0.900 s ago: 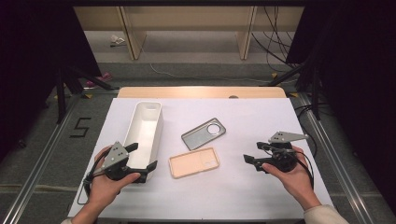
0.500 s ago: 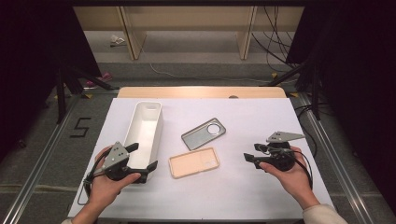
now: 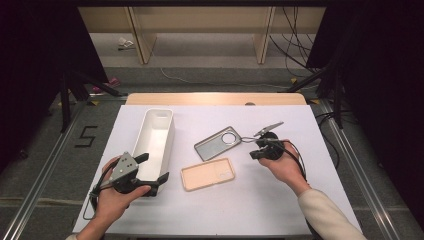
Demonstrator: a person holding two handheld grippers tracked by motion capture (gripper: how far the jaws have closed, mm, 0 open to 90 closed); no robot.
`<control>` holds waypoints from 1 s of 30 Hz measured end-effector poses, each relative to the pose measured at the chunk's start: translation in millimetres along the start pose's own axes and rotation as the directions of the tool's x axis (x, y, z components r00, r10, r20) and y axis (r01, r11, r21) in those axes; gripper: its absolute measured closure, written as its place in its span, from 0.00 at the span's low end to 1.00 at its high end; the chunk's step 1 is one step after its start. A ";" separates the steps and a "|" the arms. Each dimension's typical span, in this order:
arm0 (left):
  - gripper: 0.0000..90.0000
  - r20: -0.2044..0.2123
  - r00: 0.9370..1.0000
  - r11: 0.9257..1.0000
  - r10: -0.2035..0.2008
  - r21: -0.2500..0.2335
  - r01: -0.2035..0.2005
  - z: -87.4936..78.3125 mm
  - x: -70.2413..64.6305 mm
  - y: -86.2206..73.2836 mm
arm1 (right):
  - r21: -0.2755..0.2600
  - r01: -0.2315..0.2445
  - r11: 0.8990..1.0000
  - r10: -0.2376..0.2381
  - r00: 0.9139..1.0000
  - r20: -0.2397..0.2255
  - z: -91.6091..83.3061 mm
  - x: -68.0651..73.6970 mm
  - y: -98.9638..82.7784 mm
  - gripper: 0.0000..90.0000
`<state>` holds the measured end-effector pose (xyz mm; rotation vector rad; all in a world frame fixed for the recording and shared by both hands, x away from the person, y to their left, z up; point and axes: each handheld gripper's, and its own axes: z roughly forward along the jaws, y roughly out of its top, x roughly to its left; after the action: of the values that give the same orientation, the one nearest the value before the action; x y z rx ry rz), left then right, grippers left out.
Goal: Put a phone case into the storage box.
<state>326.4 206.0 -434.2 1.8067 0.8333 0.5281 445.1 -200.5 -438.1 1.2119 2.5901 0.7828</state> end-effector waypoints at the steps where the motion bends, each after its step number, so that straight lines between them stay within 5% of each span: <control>1: 0.06 0.000 1.000 1.000 0.000 0.000 0.000 0.0 0.0 0.0 | 0.000 0.000 1.000 0.000 1.000 0.000 0.0 0.0 0.0 1.00; 14: 0.07 0.009 1.000 1.000 -0.006 -0.003 0.006 0.1 -0.1 -0.1 | 0.197 -0.020 0.980 0.006 0.998 0.067 52.0 -7.3 44.8 1.00; 24: 0.06 0.012 1.000 1.000 -0.009 -0.005 0.009 0.0 -0.8 0.1 | 0.274 -0.023 0.961 -0.009 0.993 0.114 67.8 -17.3 74.2 1.00; 30: 0.07 0.018 1.000 1.000 -0.010 -0.007 0.010 0.2 -1.1 0.1 | 0.263 -0.022 0.964 -0.020 0.988 0.155 78.9 -19.6 96.9 1.00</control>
<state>325.9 205.0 -434.2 1.7978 0.8275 0.5070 551.1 -133.6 -454.7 1.2849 2.6224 0.3306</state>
